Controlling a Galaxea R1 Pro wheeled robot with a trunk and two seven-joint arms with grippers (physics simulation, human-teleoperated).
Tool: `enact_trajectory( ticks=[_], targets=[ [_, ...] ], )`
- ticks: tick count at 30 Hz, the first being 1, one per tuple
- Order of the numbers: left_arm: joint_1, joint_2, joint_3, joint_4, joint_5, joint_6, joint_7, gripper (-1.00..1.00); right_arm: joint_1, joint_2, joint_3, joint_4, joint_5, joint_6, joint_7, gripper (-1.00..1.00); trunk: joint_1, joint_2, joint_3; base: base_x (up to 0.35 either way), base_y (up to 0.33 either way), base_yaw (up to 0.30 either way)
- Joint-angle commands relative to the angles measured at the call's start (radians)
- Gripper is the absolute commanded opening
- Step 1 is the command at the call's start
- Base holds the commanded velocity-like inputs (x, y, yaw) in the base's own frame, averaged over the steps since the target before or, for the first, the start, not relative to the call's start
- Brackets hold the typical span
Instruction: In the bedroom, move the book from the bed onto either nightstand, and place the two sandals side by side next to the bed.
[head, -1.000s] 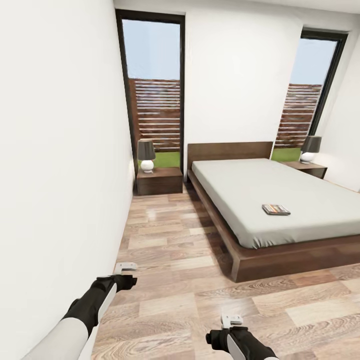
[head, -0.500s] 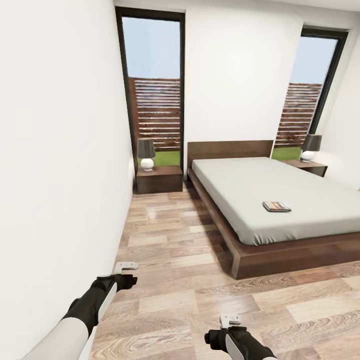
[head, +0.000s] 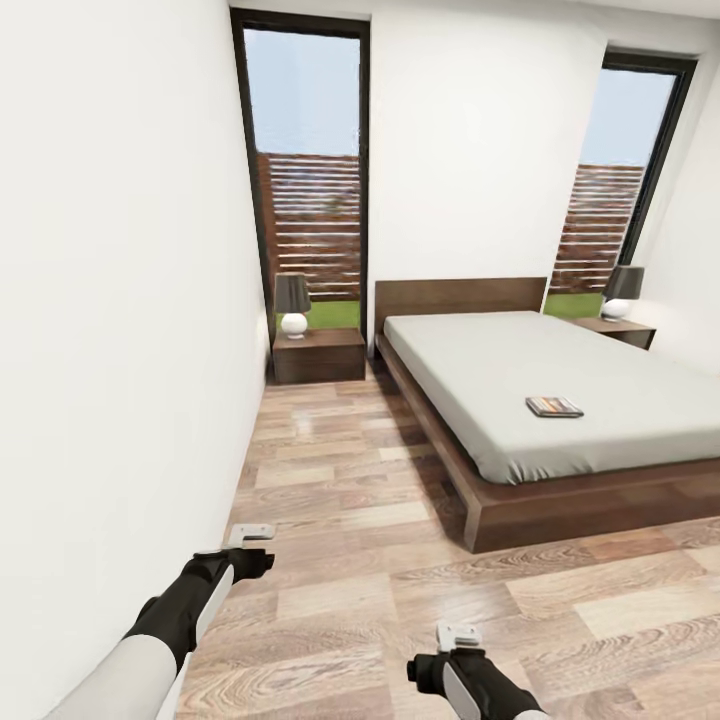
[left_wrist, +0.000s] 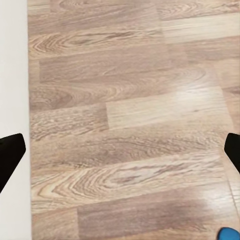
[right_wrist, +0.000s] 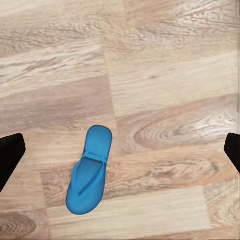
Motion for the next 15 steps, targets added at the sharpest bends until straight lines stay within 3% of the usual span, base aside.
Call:
enact_trajectory(
  ticks=[1,6,7,9,10,15],
  targets=[
    [0.000,0.000,0.000,-0.002,0.001,0.007,-0.001,1.00,-0.002,0.003,-0.007,-0.003,-0.002,0.005,-0.009,1.00,0.004,-0.008,-0.004,0.000,0.000,0.000],
    [0.000,0.000,0.000,-0.002,0.001,0.011,-0.001,1.00,-0.006,0.007,-0.009,-0.004,-0.022,0.006,-0.026,1.00,0.023,-0.043,-0.020,0.000,0.000,0.000],
    [0.000,0.000,0.000,-0.002,0.001,0.012,-0.001,1.00,-0.006,0.007,-0.009,-0.003,-0.039,0.006,-0.028,1.00,0.027,-0.050,-0.023,0.000,0.000,0.000],
    [0.000,-0.001,0.000,-0.003,0.001,0.013,-0.001,1.00,-0.007,0.006,-0.010,-0.003,-0.115,0.004,-0.034,1.00,0.034,-0.064,-0.029,0.000,0.000,0.000],
    [0.000,-0.001,0.000,-0.003,0.001,0.013,-0.001,1.00,-0.007,0.006,-0.010,-0.003,-0.115,0.004,-0.034,1.00,0.038,-0.071,-0.032,0.000,0.000,0.000],
    [0.000,-0.001,0.000,-0.003,0.000,0.014,-0.001,1.00,-0.008,0.004,-0.008,-0.002,-0.205,0.001,-0.040,1.00,0.057,-0.106,-0.048,0.000,0.000,0.000]
  ],
)
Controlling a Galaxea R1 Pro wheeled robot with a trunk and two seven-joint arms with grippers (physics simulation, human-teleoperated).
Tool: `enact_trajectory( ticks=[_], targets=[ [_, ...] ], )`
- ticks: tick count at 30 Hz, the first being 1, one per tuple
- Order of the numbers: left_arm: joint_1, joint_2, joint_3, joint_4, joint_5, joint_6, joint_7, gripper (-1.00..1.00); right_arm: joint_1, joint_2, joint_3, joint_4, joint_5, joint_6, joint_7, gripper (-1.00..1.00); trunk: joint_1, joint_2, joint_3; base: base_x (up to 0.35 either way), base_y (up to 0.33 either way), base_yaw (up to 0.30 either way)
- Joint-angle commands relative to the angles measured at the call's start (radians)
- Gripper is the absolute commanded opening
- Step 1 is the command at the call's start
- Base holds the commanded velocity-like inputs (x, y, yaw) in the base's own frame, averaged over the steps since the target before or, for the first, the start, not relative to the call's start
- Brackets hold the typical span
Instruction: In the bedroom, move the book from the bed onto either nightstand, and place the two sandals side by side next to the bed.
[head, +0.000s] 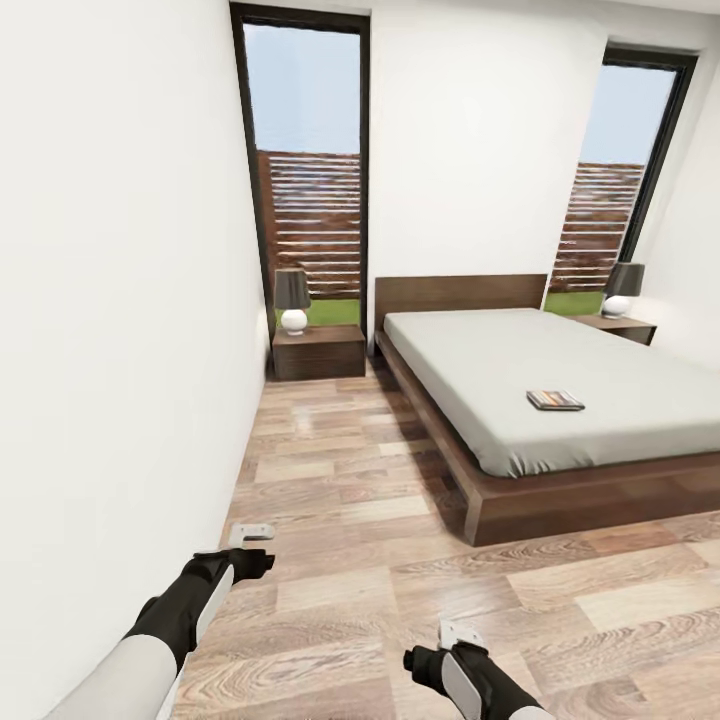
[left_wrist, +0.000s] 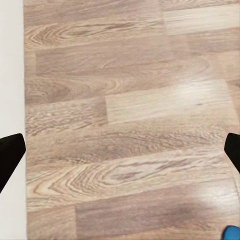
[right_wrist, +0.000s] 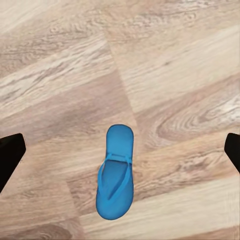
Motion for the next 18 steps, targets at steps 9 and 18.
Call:
enact_trajectory(
  ticks=[9,18],
  targets=[
    [0.000,0.000,0.000,-0.002,0.001,0.006,0.000,1.00,0.000,0.003,-0.006,0.008,-0.051,-0.026,-0.008,1.00,0.034,-0.064,-0.029,0.000,0.000,0.000],
    [0.000,0.000,0.000,-0.002,0.001,0.006,0.000,1.00,0.000,0.002,-0.006,0.033,-0.061,-0.077,-0.009,1.00,0.069,-0.127,-0.058,0.000,0.000,0.000]
  ],
)
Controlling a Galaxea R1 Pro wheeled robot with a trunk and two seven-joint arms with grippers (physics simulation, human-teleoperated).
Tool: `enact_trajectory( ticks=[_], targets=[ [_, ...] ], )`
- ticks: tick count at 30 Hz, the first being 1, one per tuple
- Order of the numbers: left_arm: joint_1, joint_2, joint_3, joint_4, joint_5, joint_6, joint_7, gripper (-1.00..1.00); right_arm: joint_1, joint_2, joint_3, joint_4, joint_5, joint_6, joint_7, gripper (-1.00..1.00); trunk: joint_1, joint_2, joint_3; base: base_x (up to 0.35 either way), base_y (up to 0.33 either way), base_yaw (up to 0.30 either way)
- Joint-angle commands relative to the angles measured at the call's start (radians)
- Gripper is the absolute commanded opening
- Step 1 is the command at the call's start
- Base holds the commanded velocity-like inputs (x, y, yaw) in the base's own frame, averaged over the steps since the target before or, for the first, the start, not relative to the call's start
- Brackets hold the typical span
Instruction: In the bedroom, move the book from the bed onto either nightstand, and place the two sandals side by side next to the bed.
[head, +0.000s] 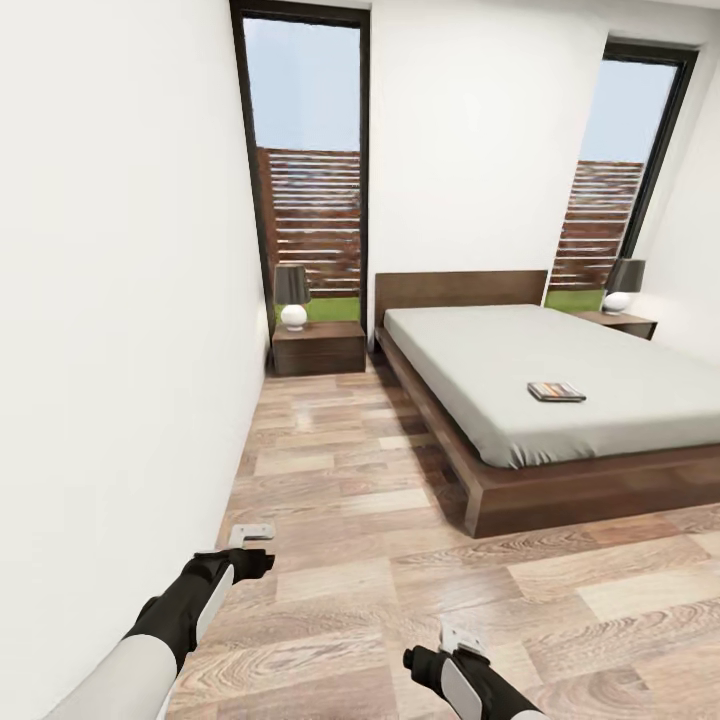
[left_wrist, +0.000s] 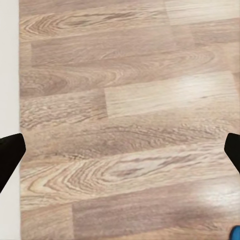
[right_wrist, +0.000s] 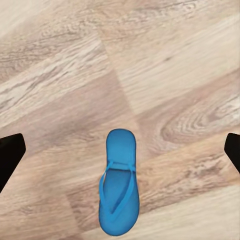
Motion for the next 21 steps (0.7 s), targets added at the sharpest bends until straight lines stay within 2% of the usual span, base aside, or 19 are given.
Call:
enact_trajectory(
  ticks=[1,9,21],
  targets=[
    [0.000,0.000,0.000,-0.002,0.001,0.005,-0.001,1.00,0.000,0.001,-0.006,-0.001,-0.002,0.004,-0.003,1.00,0.004,-0.008,-0.004,0.000,0.000,0.000],
    [0.000,0.000,0.000,-0.002,0.001,0.005,-0.001,1.00,0.000,0.002,-0.004,0.027,0.000,-0.002,-0.007,1.00,0.034,-0.064,-0.029,0.000,0.000,0.000],
    [0.000,0.000,-0.001,-0.002,0.001,0.005,-0.001,1.00,0.001,0.005,-0.003,0.041,0.004,-0.004,-0.052,1.00,0.080,-0.148,-0.067,0.000,0.000,0.000]
  ],
)
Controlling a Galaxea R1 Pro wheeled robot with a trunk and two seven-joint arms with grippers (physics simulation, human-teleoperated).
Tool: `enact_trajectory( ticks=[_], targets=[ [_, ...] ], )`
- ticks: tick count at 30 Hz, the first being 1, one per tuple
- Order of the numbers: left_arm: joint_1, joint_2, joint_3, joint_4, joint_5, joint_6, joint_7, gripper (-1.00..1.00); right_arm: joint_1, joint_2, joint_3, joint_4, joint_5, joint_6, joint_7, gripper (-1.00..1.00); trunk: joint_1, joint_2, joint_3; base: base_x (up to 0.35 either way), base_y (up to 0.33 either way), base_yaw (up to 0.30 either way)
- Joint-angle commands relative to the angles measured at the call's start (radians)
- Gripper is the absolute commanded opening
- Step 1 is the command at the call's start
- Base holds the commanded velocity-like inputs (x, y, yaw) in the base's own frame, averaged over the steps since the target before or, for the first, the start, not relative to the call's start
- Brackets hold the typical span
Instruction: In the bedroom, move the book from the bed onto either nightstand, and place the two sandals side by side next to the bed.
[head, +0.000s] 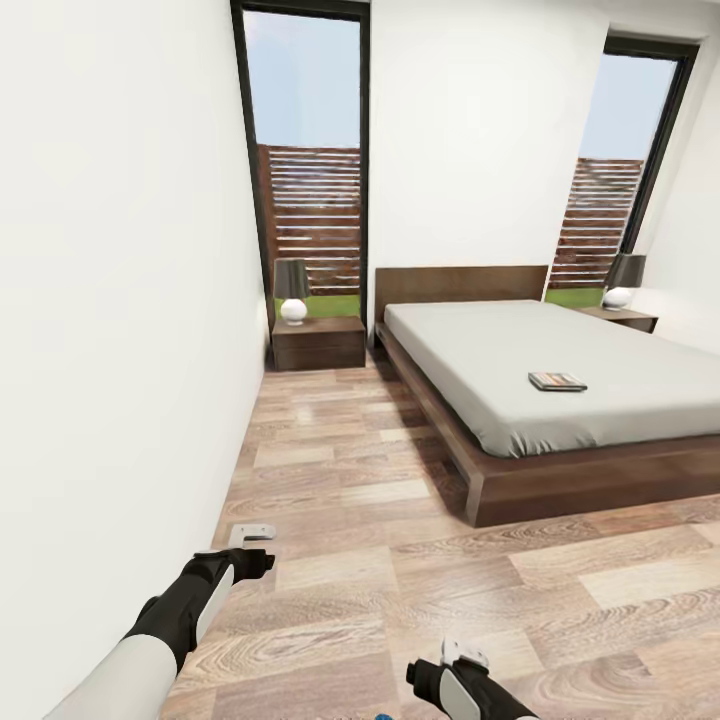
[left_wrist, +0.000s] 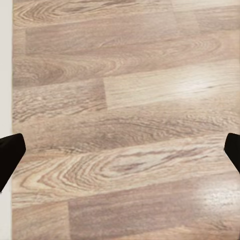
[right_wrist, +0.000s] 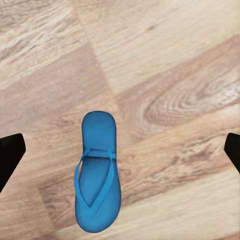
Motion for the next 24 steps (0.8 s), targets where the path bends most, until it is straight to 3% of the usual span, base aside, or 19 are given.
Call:
enact_trajectory(
  ticks=[1,11,24],
  targets=[
    [0.000,0.000,0.000,-0.002,0.001,0.005,-0.001,1.00,0.000,0.001,-0.006,-0.002,0.000,0.005,-0.005,1.00,0.004,-0.008,-0.004,0.000,0.000,0.000],
    [0.000,0.000,0.000,-0.002,0.001,0.005,-0.001,1.00,0.000,0.011,-0.002,0.002,0.002,0.006,-0.009,1.00,0.042,-0.078,-0.036,0.000,0.000,0.000],
    [0.000,0.000,0.000,-0.002,0.001,0.005,-0.001,1.00,-0.001,0.011,0.000,0.002,0.003,0.007,-0.009,1.00,0.042,-0.078,-0.036,0.000,0.000,0.000]
  ],
)
